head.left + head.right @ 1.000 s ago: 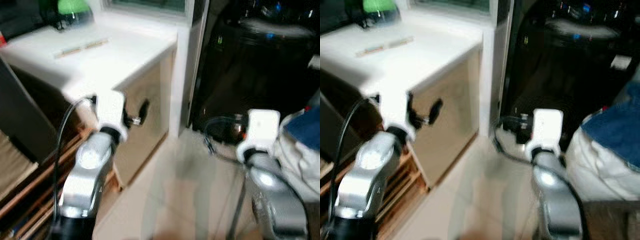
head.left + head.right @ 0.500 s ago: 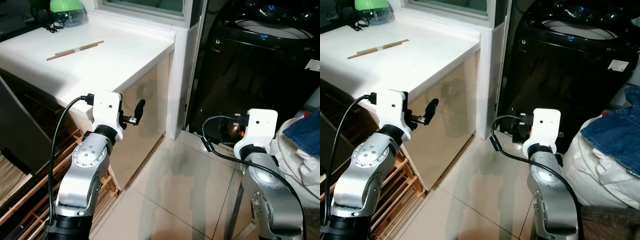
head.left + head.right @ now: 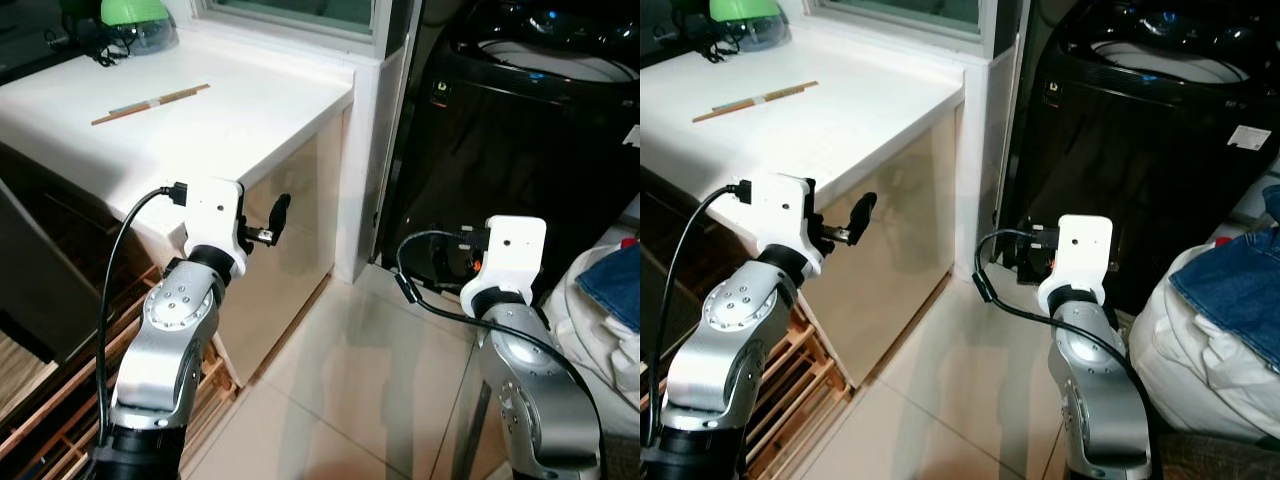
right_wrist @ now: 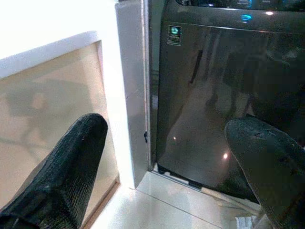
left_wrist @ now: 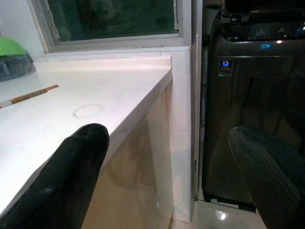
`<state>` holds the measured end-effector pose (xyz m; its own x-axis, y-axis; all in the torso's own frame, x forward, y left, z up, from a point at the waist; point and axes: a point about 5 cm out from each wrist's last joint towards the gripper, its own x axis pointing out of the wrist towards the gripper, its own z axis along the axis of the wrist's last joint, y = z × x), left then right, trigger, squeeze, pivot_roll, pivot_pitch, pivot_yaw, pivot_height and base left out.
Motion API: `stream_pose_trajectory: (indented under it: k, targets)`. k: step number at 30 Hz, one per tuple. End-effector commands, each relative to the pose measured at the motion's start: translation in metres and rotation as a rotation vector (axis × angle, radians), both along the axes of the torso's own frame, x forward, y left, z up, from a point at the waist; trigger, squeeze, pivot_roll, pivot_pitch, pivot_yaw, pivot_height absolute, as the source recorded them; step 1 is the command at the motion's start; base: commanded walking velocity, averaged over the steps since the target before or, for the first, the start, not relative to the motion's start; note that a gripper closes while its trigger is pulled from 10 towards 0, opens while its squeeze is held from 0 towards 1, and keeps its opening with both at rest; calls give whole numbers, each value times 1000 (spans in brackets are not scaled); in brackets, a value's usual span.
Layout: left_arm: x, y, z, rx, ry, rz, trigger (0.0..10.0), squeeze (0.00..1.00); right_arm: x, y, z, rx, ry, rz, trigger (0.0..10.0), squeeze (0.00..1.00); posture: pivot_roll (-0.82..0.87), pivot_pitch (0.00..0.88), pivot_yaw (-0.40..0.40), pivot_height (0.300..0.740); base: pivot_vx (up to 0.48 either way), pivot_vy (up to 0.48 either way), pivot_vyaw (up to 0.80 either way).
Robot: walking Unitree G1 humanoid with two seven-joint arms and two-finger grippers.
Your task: Clothes washing
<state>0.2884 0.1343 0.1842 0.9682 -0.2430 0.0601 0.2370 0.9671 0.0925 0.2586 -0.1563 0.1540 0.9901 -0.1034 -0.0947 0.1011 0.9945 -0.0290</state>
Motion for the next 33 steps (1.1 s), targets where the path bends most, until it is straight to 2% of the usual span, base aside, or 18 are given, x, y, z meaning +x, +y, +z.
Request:
stream_pose_trajectory:
  k: [1, 33]
  targets:
    - [1, 2, 0, 4, 9, 3, 10000, 0, 1, 2, 1, -1, -2, -1, 10000, 0, 45, 0, 49, 740, 352, 0, 0]
    - [3, 0, 1, 4, 0, -2, 10000, 0, 4, 2, 4, -15, -18, -5, 10000, 0, 42, 0, 44, 740, 354, 0, 0]
